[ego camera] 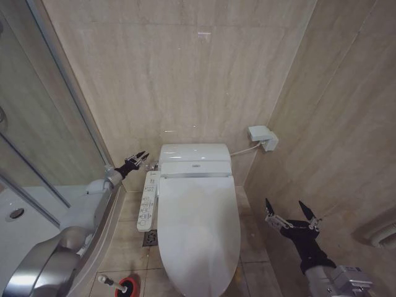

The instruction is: Open the toilet lid, clean the toilet bowl with a toilet brush, close the toilet lid, and flush.

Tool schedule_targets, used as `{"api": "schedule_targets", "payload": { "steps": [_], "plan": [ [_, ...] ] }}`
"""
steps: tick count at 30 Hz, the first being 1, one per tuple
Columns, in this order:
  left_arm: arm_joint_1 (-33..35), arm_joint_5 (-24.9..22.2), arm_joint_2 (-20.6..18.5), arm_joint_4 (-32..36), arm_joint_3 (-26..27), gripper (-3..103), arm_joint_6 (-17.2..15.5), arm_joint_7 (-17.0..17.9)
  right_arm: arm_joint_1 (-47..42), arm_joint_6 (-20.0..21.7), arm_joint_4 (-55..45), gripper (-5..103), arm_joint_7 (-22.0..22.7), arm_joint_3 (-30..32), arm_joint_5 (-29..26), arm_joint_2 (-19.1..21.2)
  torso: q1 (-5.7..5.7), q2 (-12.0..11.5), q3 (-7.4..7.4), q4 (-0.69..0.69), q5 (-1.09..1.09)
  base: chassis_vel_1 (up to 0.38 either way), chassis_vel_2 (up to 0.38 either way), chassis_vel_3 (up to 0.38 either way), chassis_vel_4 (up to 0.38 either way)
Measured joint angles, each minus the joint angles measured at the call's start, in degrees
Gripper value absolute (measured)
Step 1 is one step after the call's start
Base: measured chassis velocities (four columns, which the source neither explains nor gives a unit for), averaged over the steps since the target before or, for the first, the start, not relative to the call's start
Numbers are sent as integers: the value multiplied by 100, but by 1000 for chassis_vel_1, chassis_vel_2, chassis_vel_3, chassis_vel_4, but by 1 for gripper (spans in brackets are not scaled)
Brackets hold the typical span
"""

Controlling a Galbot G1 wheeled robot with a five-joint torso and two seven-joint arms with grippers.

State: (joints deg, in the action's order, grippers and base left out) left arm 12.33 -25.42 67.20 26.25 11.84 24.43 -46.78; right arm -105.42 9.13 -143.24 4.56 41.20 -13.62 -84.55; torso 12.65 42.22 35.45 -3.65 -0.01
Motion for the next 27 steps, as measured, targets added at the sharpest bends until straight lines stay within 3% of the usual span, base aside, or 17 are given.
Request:
{"api": "schedule_targets", "payload": {
  "steps": [1,8,9,27],
  "plan": [
    [-29,1,-31,-55,-44,20,27,-115,0,0,1,100,0,0,0,0,0,0,0,0,0,0,0,0,0],
    [-93,57,-47,-237,-151,20,138,-471,0,0,0,100,0,0,0,0,-1,0,0,-1,0,0,0,0,0],
    [-103,89,-30,-275,-155,0,161,-507,0,0,0,100,0,0,0,0,-1,0,0,-1,0,0,0,0,0],
    [-214,447,51,-878,-2,0,325,-883,0,0,0,100,0,0,0,0,-1,0,0,-1,1,0,0,0,0]
  ]
}}
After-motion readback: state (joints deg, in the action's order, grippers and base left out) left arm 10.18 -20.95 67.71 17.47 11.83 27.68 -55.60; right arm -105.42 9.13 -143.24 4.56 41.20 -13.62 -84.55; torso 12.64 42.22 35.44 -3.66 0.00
